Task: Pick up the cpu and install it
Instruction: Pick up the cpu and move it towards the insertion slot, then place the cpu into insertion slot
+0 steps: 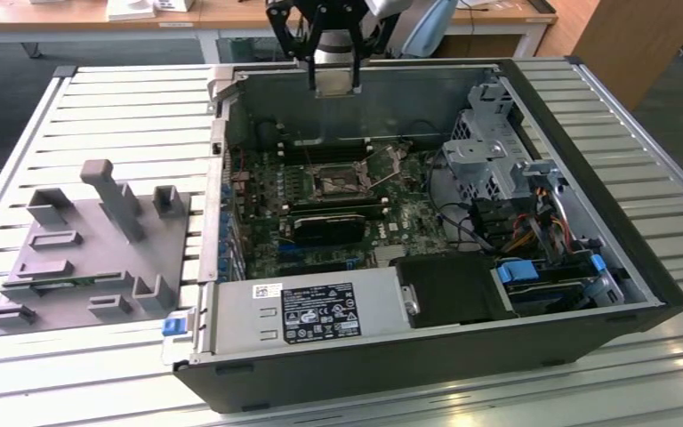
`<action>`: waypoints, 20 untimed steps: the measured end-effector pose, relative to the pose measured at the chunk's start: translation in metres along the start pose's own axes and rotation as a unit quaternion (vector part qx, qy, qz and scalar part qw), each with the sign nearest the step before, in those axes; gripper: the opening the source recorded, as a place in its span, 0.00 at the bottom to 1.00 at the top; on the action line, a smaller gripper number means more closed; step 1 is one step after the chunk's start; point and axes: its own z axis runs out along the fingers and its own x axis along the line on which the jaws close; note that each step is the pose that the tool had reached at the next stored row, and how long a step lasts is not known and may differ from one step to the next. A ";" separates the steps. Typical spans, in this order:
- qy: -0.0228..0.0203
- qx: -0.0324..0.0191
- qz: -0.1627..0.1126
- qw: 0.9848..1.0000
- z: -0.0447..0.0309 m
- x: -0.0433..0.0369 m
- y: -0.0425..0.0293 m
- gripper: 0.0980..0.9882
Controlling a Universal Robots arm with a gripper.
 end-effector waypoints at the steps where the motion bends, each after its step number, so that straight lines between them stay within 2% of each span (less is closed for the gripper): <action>1: 0.000 0.000 0.000 1.000 0.0002 -0.0029 0.0004 0.50; 9: 0.000 0.000 0.001 1.000 0.0020 -0.0291 0.0016 0.50; 12: 0.000 0.000 0.004 1.000 0.0021 -0.0325 0.0016 0.50; 20: 0.000 0.000 0.006 1.000 0.0022 -0.0333 0.0016 0.50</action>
